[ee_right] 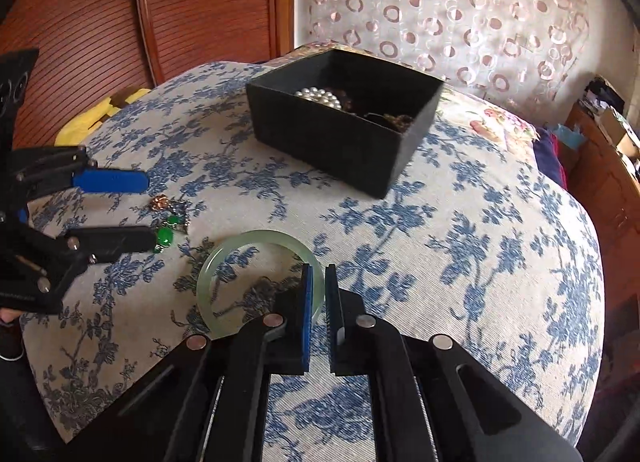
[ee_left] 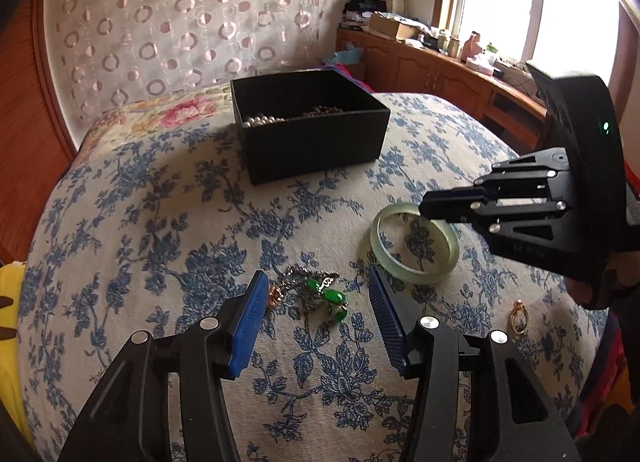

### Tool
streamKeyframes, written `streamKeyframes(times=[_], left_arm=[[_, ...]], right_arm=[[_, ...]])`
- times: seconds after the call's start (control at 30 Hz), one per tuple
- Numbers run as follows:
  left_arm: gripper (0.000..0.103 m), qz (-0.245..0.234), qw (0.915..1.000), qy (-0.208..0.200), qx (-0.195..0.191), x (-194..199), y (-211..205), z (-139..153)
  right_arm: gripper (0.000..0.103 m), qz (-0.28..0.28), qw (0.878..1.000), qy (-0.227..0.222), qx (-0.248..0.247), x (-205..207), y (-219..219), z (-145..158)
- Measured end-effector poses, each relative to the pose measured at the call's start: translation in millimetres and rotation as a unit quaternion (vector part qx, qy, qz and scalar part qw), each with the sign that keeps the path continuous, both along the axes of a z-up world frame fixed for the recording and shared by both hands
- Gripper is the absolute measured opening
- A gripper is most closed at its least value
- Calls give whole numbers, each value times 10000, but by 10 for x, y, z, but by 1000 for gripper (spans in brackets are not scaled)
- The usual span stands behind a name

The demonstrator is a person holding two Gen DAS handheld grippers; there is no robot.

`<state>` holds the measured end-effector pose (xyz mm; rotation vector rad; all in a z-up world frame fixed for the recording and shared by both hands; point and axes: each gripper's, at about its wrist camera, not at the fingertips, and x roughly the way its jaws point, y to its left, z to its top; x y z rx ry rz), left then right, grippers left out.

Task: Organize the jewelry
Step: 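Return the left gripper to the bed and grasp the green-stone pendant chain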

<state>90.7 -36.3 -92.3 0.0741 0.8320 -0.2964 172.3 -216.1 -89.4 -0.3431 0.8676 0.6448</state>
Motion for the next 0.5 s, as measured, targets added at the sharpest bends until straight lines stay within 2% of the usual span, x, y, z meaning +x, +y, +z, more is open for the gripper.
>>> streamKeyframes(times=[0.1, 0.17, 0.2, 0.5], left_arm=[[49, -16, 10000, 33, -8, -2, -29, -21], [32, -97, 9999, 50, -52, -14, -57, -23], [29, -129, 9999, 57, -71, -24, -75, -25], [27, 1, 9998, 87, 197, 16, -165, -109]], right_arm=[[8, -43, 10000, -42, 13, -6, -15, -8], [9, -39, 10000, -71, -41, -18, -4, -46], [9, -31, 9999, -140, -55, -35, -1, -54], [9, -59, 9999, -124, 65, -23, -32, -57]])
